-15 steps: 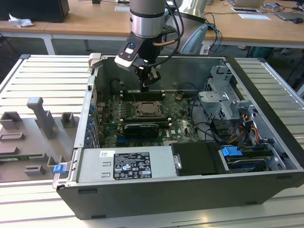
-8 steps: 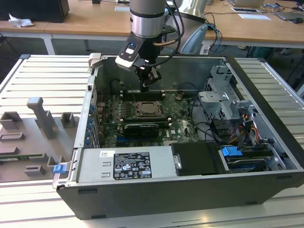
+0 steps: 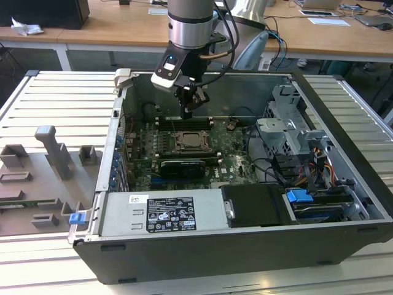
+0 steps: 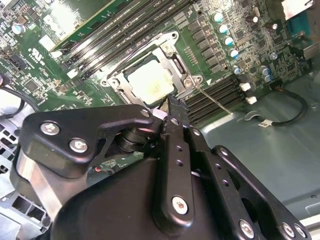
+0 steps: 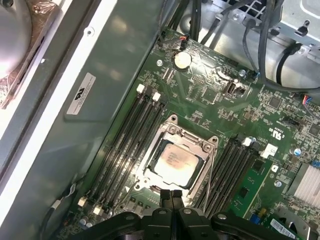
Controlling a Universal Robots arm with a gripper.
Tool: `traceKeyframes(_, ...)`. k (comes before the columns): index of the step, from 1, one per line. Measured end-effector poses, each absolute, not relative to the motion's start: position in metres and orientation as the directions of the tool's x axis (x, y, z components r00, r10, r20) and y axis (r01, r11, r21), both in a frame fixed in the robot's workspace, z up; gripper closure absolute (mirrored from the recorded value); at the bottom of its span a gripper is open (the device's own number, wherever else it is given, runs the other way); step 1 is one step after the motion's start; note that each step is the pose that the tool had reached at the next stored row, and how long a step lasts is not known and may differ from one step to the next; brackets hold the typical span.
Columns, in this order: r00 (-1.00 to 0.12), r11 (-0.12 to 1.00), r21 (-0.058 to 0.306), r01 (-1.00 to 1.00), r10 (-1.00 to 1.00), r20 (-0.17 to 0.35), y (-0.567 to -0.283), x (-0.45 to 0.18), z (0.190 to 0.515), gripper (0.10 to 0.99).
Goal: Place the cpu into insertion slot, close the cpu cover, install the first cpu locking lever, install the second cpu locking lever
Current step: 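Install the first cpu locking lever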
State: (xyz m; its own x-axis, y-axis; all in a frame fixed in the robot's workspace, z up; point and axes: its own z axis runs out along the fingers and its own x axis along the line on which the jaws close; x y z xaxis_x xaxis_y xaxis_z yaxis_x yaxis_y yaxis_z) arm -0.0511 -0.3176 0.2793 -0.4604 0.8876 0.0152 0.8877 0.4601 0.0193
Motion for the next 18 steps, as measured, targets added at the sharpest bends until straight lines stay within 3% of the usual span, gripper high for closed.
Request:
traceKeyframes(10, -0.529, 0.528, 0.019, 0.849, 0.849, 0.015, -0.3176, -0.0511, 0.2793, 0.980)
traceKeyframes(18, -0.655, 0.654, 0.019, 0.756, 0.756, 0.015, -0.3176, -0.0511, 0.2793, 0.980)
